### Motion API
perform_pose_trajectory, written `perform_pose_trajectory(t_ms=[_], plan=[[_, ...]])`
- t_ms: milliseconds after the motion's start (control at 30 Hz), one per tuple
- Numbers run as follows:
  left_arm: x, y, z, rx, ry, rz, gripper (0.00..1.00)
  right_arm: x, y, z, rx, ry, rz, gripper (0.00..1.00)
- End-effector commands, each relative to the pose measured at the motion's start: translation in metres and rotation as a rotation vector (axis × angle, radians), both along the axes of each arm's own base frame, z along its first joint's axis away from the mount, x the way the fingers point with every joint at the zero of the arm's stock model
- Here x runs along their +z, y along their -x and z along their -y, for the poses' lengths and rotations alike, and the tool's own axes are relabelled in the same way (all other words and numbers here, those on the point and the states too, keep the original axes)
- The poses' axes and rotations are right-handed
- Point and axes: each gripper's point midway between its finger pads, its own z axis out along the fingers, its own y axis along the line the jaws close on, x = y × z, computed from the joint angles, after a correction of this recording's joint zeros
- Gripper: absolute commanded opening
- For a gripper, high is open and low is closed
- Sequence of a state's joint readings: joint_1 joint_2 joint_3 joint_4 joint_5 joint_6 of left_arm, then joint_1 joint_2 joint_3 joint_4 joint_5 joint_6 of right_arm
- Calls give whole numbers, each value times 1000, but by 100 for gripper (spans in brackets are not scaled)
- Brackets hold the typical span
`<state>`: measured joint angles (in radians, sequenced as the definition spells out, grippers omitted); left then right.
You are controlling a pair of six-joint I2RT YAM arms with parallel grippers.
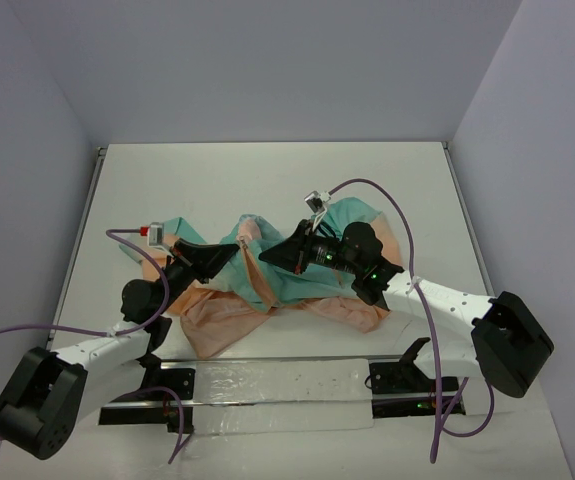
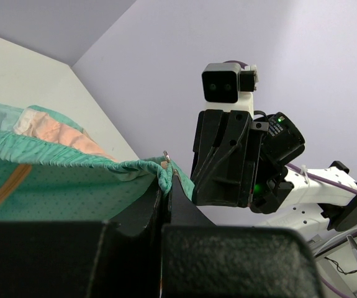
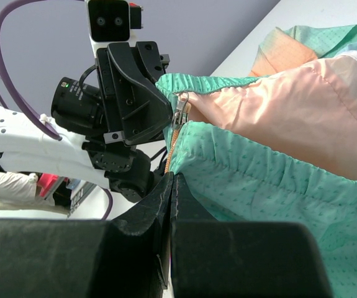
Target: Zip up the jacket
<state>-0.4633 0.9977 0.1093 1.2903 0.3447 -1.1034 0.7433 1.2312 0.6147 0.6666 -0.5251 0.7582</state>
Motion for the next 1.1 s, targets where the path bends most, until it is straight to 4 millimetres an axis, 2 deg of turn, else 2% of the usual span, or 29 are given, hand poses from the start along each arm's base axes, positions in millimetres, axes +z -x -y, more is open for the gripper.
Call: perform_pose_trajectory(t_ms=[0, 1067], plan=[[55, 23, -9, -8, 113, 240, 0, 26, 4, -3, 21, -58, 77, 0], [58, 26, -9, -27, 126, 246, 0, 34, -1, -5, 8, -71, 92, 0]])
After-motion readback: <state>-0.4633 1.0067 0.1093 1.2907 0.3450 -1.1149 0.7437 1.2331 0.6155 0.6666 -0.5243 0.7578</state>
